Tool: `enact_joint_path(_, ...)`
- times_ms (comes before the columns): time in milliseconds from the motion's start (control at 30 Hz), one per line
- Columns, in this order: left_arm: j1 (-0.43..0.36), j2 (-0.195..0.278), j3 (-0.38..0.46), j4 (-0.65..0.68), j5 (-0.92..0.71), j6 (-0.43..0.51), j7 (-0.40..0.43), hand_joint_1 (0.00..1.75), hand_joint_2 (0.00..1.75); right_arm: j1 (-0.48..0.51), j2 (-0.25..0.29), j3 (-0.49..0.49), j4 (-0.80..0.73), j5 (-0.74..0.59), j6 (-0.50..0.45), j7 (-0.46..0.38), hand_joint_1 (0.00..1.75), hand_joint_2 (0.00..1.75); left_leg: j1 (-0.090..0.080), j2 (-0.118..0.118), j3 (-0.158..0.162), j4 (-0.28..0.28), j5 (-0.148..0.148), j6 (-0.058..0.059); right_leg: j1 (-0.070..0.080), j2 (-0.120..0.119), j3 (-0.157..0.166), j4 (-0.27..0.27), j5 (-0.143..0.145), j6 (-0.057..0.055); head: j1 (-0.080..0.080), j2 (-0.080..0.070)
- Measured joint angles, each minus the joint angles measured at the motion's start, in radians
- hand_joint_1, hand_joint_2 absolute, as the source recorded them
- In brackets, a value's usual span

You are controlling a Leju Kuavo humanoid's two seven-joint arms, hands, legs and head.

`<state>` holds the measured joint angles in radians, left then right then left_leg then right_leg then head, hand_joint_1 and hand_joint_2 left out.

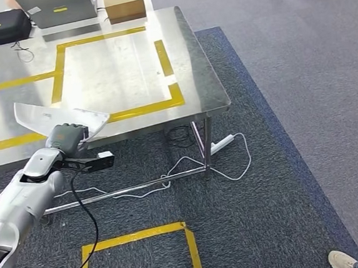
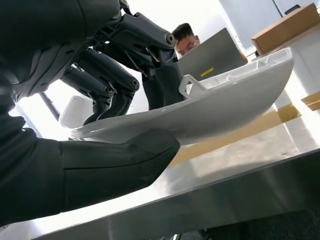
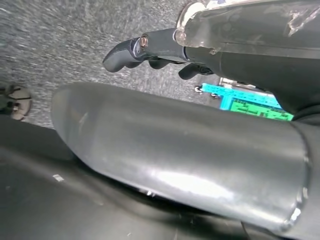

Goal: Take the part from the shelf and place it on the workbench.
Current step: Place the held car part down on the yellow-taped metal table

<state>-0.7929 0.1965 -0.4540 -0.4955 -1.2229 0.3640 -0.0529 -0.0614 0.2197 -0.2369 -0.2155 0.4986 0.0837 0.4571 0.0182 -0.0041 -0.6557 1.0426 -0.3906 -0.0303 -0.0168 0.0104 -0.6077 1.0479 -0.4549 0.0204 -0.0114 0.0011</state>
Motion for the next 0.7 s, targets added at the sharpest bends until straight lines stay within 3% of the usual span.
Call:
enact_joint_path(100, 0.0, 0.001, 0.003, 0.0, 0.001, 0.0, 0.001, 1.75, 1.75, 0.0, 0.0, 0.0, 0.0, 0.001, -0.001, -0.001, 0.0, 0.0, -0.005, 0.001, 0.018, -0.04, -0.005, 0.006, 0.002, -0.003, 0.004, -0.008, -0.003, 0.016, 0.0, 0.0)
enact_joint_path(167, 0.001, 0.002, 0.003, 0.0, 0.001, 0.0, 0.001, 1.75, 1.75, -0.001, 0.0, 0.0, 0.001, 0.002, -0.002, -0.001, 0.0, 0.0, -0.002, -0.002, 0.023, -0.044, -0.007, 0.017, 0.001, -0.005, -0.003, 0.008, -0.018, 0.027, 0.003, 0.0)
enact_joint_path(233, 0.001, 0.002, 0.003, 0.0, 0.001, 0.001, 0.001, 1.75, 1.75, -0.001, 0.0, 0.0, 0.001, 0.003, -0.002, -0.002, 0.0, 0.0, -0.001, -0.003, 0.028, -0.046, -0.01, 0.028, 0.0, -0.005, -0.049, 0.099, -0.064, 0.033, 0.009, 0.0)
enact_joint_path(300, 0.003, 0.002, 0.004, 0.0, 0.001, 0.001, 0.001, 1.75, 1.75, 0.0, 0.0, 0.0, 0.001, 0.004, -0.002, -0.004, 0.0, 0.0, -0.004, -0.005, 0.031, -0.046, -0.014, 0.034, 0.001, -0.005, -0.122, 0.234, -0.113, 0.036, 0.012, 0.0)
enact_joint_path(333, 0.004, 0.002, 0.003, 0.0, 0.001, 0.001, 0.002, 1.75, 1.75, 0.0, 0.0, 0.0, 0.001, 0.004, -0.003, -0.005, 0.0, 0.0, -0.006, -0.007, 0.033, -0.046, -0.016, 0.036, 0.001, -0.005, -0.148, 0.274, -0.117, 0.037, 0.012, 0.0)
enact_joint_path(367, 0.005, 0.002, 0.003, 0.0, 0.001, 0.001, 0.002, 1.75, 1.75, 0.001, 0.0, 0.0, 0.001, 0.005, -0.003, -0.004, 0.0, 0.0, -0.008, -0.009, 0.037, -0.046, -0.019, 0.037, 0.001, -0.005, -0.157, 0.276, -0.101, 0.036, 0.012, 0.0)
enact_joint_path(400, 0.006, 0.002, 0.003, 0.0, 0.001, 0.001, 0.002, 1.75, 1.75, 0.002, 0.0, 0.0, 0.001, 0.005, -0.003, -0.004, 0.0, 0.0, -0.009, -0.012, 0.042, -0.046, -0.022, 0.036, 0.001, -0.005, -0.147, 0.241, -0.068, 0.034, 0.012, 0.0)
enact_joint_path(467, 0.006, 0.001, 0.003, 0.0, 0.001, 0.001, 0.002, 1.75, 1.75, 0.001, -0.001, 0.0, 0.001, 0.006, -0.003, -0.004, 0.0, 0.0, -0.011, -0.016, 0.052, -0.045, -0.031, 0.031, 0.003, -0.005, -0.091, 0.107, 0.01, 0.028, 0.012, 0.0)
enact_joint_path(500, 0.005, 0.001, 0.004, 0.0, 0.001, 0.001, 0.002, 1.75, 1.75, 0.0, -0.001, 0.0, 0.001, 0.006, -0.003, -0.005, 0.0, 0.0, -0.013, -0.018, 0.054, -0.043, -0.034, 0.027, 0.003, -0.004, -0.064, 0.049, 0.031, 0.025, 0.012, 0.0)
enact_joint_path(567, 0.003, 0.002, 0.004, 0.0, 0.0, 0.001, 0.002, 1.75, 1.75, -0.001, -0.001, 0.0, 0.002, 0.008, -0.003, -0.01, 0.0, 0.0, -0.015, -0.019, 0.054, -0.042, -0.037, 0.018, 0.006, -0.003, -0.038, 0.0, 0.035, 0.018, 0.01, 0.0)
enact_joint_path(633, 0.003, 0.003, 0.004, 0.0, -0.001, 0.001, 0.001, 1.75, 1.75, -0.002, -0.001, 0.0, 0.002, 0.009, -0.002, -0.012, 0.0, 0.0, -0.013, -0.018, 0.054, -0.042, -0.041, 0.009, 0.006, -0.002, -0.034, -0.005, 0.032, 0.007, 0.008, 0.0)
enact_joint_path(700, 0.002, 0.003, 0.004, 0.0, -0.002, 0.002, 0.0, 1.75, 1.75, -0.002, -0.001, 0.0, 0.002, 0.009, -0.002, -0.01, 0.0, 0.0, -0.011, -0.013, 0.042, -0.009, -0.064, -0.002, 0.003, -0.002, -0.027, -0.01, 0.031, -0.005, 0.004, 0.0)
